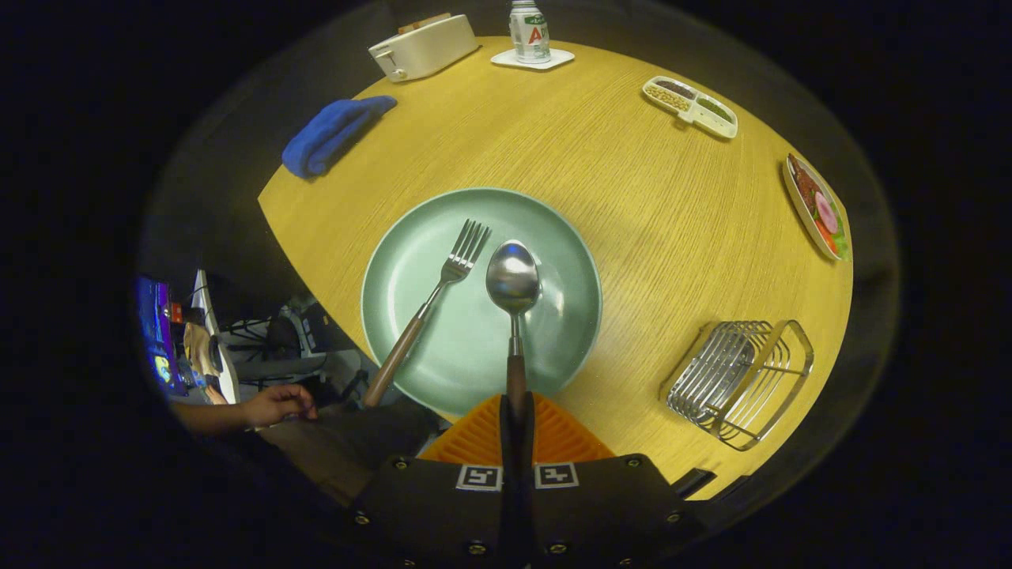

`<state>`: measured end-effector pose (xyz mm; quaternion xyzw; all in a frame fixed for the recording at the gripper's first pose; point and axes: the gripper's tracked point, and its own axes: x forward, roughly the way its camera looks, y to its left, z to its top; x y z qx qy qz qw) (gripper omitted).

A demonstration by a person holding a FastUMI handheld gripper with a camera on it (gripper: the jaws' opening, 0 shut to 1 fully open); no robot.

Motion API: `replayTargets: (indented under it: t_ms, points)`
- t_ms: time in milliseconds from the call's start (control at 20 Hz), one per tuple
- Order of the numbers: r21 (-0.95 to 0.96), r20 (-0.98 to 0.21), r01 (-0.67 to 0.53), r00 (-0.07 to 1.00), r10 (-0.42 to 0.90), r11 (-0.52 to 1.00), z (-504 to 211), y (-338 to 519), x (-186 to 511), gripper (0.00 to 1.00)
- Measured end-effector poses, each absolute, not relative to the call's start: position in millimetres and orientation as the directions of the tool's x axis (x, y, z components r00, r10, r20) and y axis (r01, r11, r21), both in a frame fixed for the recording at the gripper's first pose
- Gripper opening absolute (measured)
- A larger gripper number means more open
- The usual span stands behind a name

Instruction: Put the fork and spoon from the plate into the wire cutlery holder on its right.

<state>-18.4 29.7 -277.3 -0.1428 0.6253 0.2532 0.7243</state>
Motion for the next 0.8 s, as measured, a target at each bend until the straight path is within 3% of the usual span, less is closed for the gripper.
replayTargets:
  t_ms: [250,800]
  points:
    - [0.073,-0.992,-0.611,0.036,0.120,0.788,-226.4,-27.6,-26.4,0.01]
    - [0.049,-0.999,-0.484,-0.007,0.052,0.874,-177.1,-126.8,-19.9,0.01]
